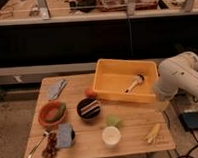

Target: Place brush in table surface

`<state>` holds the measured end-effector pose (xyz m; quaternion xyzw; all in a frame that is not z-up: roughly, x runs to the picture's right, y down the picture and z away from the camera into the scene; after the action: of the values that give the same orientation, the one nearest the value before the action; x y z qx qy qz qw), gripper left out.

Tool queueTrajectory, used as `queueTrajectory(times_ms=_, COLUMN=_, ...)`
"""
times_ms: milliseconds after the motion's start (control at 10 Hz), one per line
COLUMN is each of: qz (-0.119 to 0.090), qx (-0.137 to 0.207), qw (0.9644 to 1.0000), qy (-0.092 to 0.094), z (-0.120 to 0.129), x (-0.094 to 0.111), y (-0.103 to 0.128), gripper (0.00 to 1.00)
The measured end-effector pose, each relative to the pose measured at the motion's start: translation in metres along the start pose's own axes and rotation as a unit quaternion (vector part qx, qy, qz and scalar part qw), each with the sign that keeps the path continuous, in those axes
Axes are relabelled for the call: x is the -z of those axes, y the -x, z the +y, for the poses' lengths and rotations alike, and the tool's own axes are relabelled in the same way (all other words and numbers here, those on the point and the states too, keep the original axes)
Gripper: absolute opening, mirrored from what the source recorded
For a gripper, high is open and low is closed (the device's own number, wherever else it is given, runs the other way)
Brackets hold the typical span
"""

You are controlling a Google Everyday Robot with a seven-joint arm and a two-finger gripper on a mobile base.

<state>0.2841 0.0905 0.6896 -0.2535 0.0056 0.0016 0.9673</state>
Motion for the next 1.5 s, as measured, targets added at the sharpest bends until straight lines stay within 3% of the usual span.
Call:
queueTrajectory(times_ms=200, qz=-0.004, qx=0.037, qw=0.9984, qy=-0.043, z=-0.043, x=0.003, y=0.005, gripper=0.65)
queueTrajectory(times_ms=400, qz=-0.009, qx=0.070, qw=0.9945, qy=-0.077, z=-0.090, x=0.006, y=0.012, gripper=0.65)
queueTrajectory(times_ms=500, qz=-0.015, qx=0.090, qw=0.9911, qy=-0.096, z=-0.116, x=0.009, y=0.020, gripper=0.65)
queueTrajectory(times_ms=600, qz=-0.026, qx=0.116, qw=0.9848, qy=-0.126, z=-0.147, x=0.012, y=0.028, gripper=0.65)
queueTrajectory(times_ms=800, qz=-0.037, qx=0.155, qw=0.9738, qy=-0.162, z=-0.188, x=0.014, y=0.044, gripper=0.65)
queueTrajectory(times_ms=900, qz=-0.042, qx=0.164, qw=0.9709, qy=-0.169, z=-0.196, x=0.015, y=0.051, gripper=0.65)
queueTrajectory(times_ms=1200, qz=-0.038, qx=0.164, qw=0.9709, qy=-0.170, z=-0.197, x=0.015, y=0.047, gripper=0.65)
queueTrajectory(times_ms=1500, qz=-0.062, qx=0.187, qw=0.9680, qy=-0.155, z=-0.195, x=0.006, y=0.052, gripper=0.65)
